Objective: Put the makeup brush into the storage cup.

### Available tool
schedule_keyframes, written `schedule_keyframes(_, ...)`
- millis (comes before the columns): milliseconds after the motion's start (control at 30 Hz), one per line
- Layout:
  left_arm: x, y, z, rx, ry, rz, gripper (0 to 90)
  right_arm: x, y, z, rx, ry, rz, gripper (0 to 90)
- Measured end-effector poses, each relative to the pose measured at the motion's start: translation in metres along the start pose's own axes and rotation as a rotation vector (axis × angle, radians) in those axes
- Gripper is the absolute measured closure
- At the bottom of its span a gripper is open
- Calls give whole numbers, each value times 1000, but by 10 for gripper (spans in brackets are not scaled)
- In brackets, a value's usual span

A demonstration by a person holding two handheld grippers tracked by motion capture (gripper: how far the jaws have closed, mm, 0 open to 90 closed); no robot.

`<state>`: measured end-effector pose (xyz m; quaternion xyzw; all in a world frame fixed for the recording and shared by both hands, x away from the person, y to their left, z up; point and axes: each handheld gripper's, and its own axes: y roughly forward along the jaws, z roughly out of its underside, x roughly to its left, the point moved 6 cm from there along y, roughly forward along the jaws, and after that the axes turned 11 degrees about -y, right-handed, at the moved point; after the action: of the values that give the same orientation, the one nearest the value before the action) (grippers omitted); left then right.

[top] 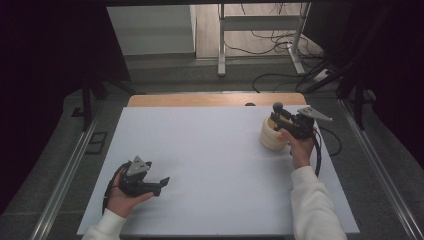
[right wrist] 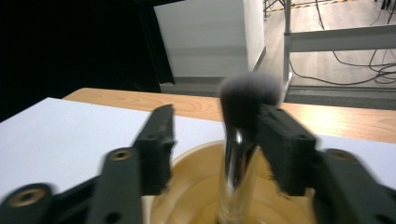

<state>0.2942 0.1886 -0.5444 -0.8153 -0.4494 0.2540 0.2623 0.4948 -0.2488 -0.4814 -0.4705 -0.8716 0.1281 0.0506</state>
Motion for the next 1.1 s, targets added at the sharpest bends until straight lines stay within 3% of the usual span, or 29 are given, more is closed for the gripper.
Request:
schedule_keyframes(133,0,0,0,0,1,0,141,2,-1,-1,7,3,1,292)
schedule_keyframes(300,1,0,-1,-2,1,-1,141,4,-5,-6,10,-19,1,244)
schedule_keyframes(733,1,0,-1,-3,0,7,141,14,-17,-14,11,-44,-22,156)
schedule_keyframes(1100,-1,-1,-3,-8,1,8,141,37,-29,-21,16,-110,-74,148)
